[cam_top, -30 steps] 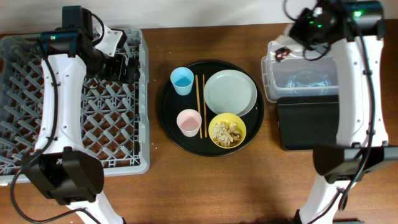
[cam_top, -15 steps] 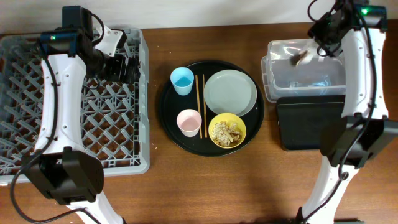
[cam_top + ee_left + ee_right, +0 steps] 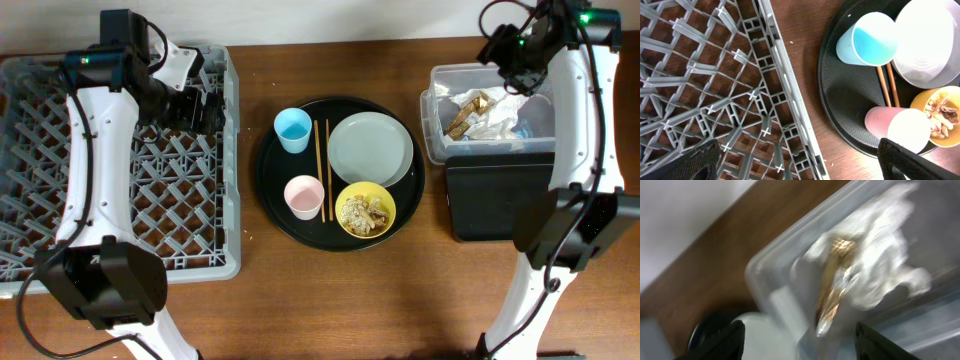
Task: Sort waste into correct bins and load items into the dishwasher rack
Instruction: 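Carry the tissue to the clear plastic bin and release it, then move the right gripper to the yellow bowl and grasp its rim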
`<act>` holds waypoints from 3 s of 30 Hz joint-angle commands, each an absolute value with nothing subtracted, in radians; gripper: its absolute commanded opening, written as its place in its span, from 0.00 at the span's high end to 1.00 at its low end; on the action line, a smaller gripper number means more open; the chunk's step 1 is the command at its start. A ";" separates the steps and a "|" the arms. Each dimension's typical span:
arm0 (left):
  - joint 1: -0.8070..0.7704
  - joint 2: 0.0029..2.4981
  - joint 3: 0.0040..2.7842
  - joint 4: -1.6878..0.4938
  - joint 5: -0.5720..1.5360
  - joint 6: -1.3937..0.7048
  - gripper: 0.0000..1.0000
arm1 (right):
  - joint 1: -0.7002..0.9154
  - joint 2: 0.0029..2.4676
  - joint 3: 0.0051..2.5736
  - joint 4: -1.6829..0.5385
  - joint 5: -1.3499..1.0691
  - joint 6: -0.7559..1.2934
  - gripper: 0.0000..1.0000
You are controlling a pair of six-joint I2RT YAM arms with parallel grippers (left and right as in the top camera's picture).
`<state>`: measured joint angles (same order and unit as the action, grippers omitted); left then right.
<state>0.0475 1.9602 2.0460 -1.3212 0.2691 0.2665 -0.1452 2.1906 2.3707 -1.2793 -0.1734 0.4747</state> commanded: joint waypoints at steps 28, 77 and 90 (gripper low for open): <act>0.053 1.969 2.064 -1.322 0.266 0.278 0.01 | 0.493 2.002 1.764 -1.186 0.086 0.806 0.47; 0.053 1.969 2.064 -1.322 0.266 0.278 0.01 | 0.609 2.022 1.466 -0.975 -0.027 0.843 0.76; 0.053 1.969 2.064 -1.322 0.266 0.278 0.01 | 0.610 2.039 1.462 -0.983 -0.023 0.843 0.80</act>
